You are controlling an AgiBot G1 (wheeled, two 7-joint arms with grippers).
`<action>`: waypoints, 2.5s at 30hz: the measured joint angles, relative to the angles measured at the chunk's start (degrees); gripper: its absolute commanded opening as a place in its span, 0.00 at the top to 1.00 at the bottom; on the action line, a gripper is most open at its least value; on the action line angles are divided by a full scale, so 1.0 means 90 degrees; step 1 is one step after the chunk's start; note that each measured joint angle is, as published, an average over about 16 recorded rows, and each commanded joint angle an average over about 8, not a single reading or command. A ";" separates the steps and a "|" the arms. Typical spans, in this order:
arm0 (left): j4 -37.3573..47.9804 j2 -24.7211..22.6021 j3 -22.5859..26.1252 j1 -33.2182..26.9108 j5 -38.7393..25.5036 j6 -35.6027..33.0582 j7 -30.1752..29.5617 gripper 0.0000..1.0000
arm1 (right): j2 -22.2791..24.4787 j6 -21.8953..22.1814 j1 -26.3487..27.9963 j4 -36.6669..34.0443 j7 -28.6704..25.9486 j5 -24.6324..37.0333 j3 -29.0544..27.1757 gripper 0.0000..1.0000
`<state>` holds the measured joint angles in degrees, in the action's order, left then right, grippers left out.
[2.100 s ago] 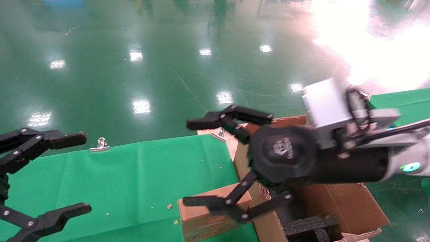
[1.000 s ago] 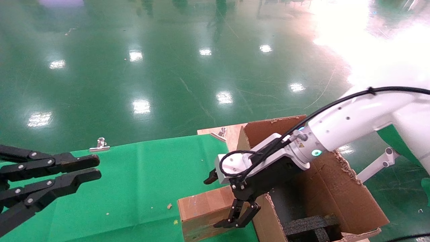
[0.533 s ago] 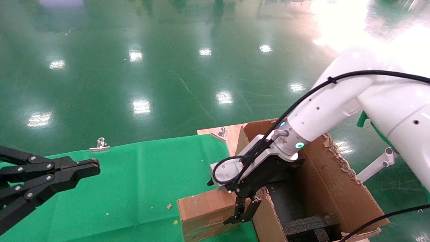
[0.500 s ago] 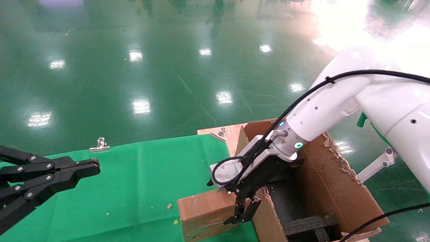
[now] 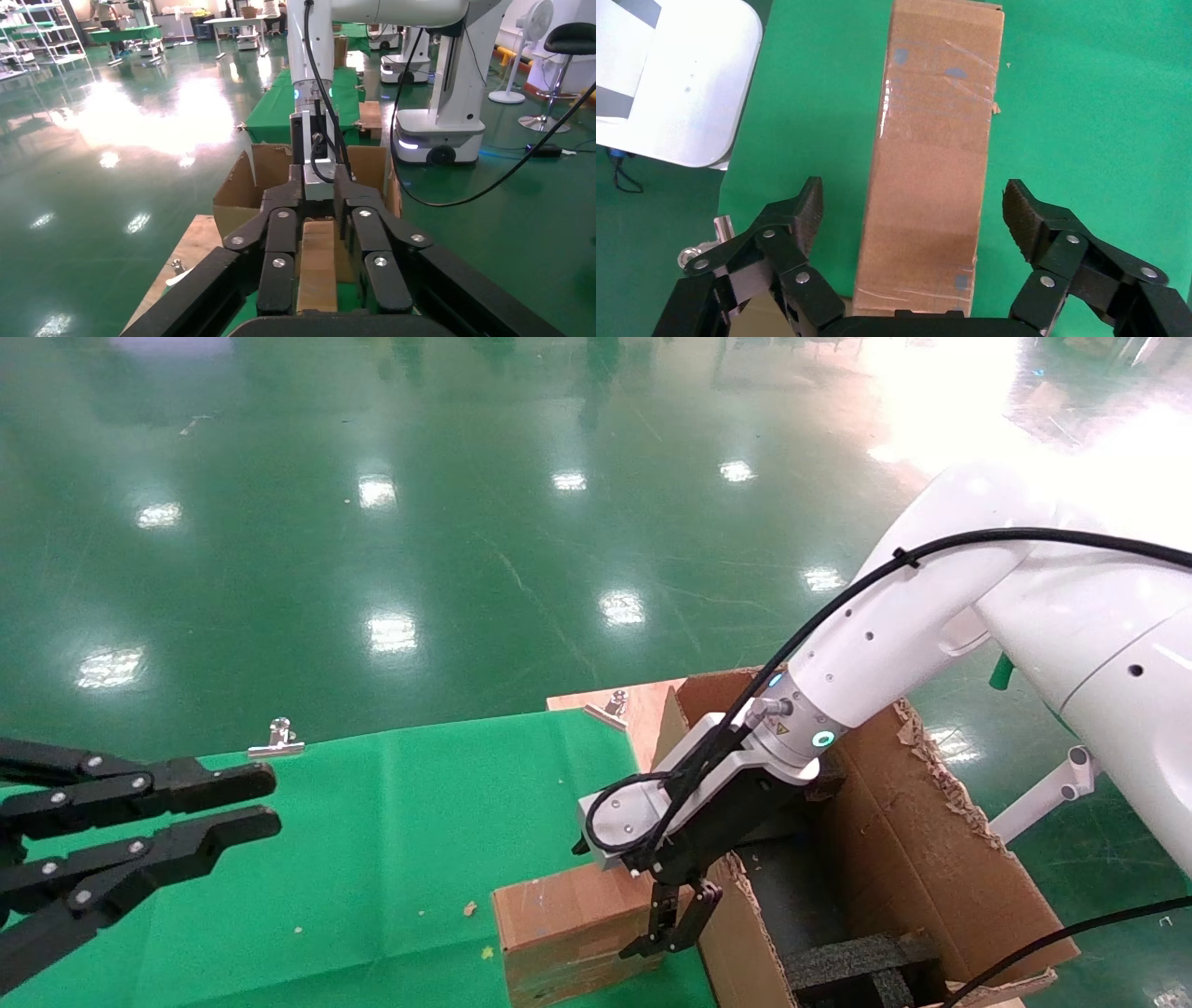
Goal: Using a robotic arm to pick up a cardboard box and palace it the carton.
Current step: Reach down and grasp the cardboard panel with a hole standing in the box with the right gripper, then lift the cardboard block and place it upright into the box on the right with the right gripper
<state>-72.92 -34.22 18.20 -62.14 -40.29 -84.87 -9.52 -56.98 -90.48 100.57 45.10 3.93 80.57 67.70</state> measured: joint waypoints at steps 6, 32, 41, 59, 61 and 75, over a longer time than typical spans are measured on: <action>0.0000 0.0000 0.0000 0.0000 0.0000 0.0000 0.0000 0.00 | 0.0022 -0.0001 -0.0021 0.0028 -0.0020 -0.0006 -0.0033 1.00; 0.0000 0.0000 0.0000 0.0000 0.0000 0.0000 0.0000 0.00 | 0.0079 0.0014 -0.0032 0.0052 -0.0079 -0.0087 -0.0078 1.00; 0.0002 0.0000 0.0002 -0.0001 0.0000 0.0000 0.0001 0.00 | 0.0346 -0.0016 0.0309 0.0091 -0.0316 -0.0594 -0.0083 1.00; 0.0003 0.0001 0.0005 -0.0003 0.0003 0.0000 0.0003 0.00 | 0.1659 -0.0124 0.2351 0.0300 -0.0636 -0.2063 0.0834 1.00; 0.0003 0.0001 0.0006 -0.0003 0.0003 0.0000 0.0003 0.00 | 0.1863 -0.0125 0.2597 0.0261 -0.0590 -0.2133 0.1043 1.00; 0.0003 0.0002 0.0008 -0.0003 0.0005 0.0002 0.0005 0.00 | 0.3184 -0.0103 0.3977 -0.0370 -0.0191 -0.2046 0.2517 1.00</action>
<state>-72.89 -34.20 18.27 -62.17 -40.24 -84.85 -9.48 -28.32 -91.41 136.36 41.77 2.21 62.16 90.36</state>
